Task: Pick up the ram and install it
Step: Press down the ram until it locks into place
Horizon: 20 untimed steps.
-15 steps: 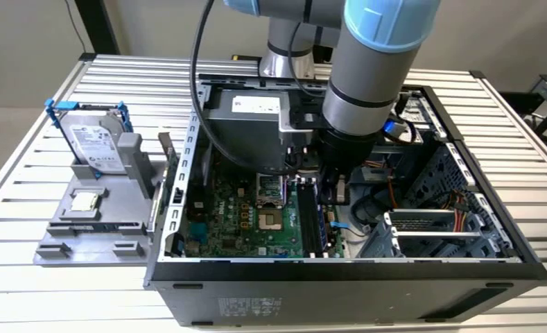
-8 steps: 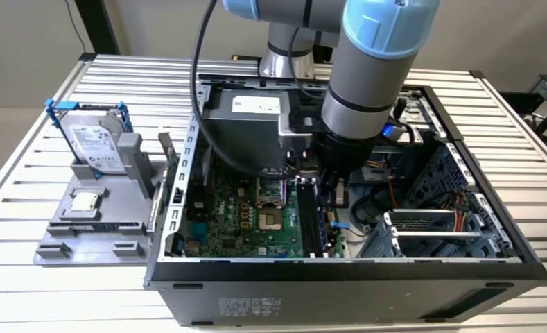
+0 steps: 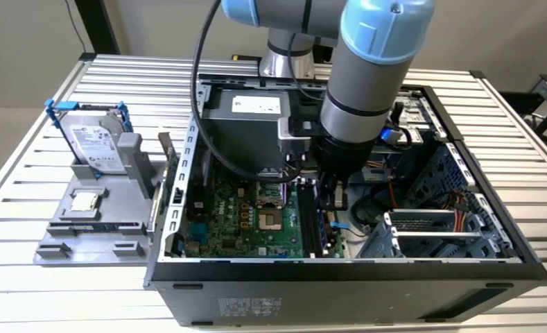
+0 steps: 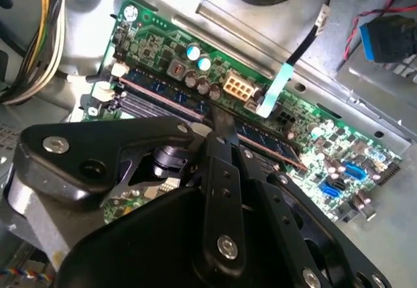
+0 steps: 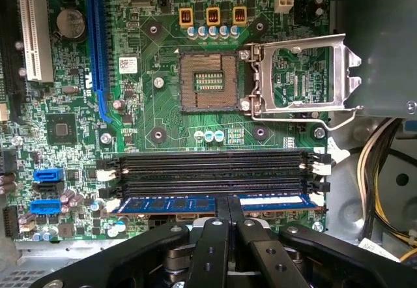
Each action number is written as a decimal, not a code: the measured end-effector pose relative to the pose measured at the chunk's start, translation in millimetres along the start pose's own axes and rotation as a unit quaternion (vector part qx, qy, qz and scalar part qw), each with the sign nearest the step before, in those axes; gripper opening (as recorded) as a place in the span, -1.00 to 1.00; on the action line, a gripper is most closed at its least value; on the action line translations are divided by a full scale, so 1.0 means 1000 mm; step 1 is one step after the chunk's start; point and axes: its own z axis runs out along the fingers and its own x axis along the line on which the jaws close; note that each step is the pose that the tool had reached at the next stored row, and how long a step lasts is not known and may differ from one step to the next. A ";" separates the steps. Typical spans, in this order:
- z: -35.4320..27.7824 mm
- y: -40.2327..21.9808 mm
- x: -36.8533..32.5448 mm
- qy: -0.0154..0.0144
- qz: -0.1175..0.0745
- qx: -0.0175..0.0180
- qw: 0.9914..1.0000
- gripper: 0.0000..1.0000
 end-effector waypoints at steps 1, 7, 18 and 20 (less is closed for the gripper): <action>-0.0002 0.0000 -0.0001 0.000 0.000 0.000 1.000 -1.00; -0.0229 -0.0001 -0.0002 -0.001 0.000 0.000 1.000 -1.00; -0.0728 -0.0004 0.0000 -0.001 0.000 0.000 1.000 -1.00; -0.0822 -0.0004 0.0000 -0.001 0.000 0.000 1.000 -1.00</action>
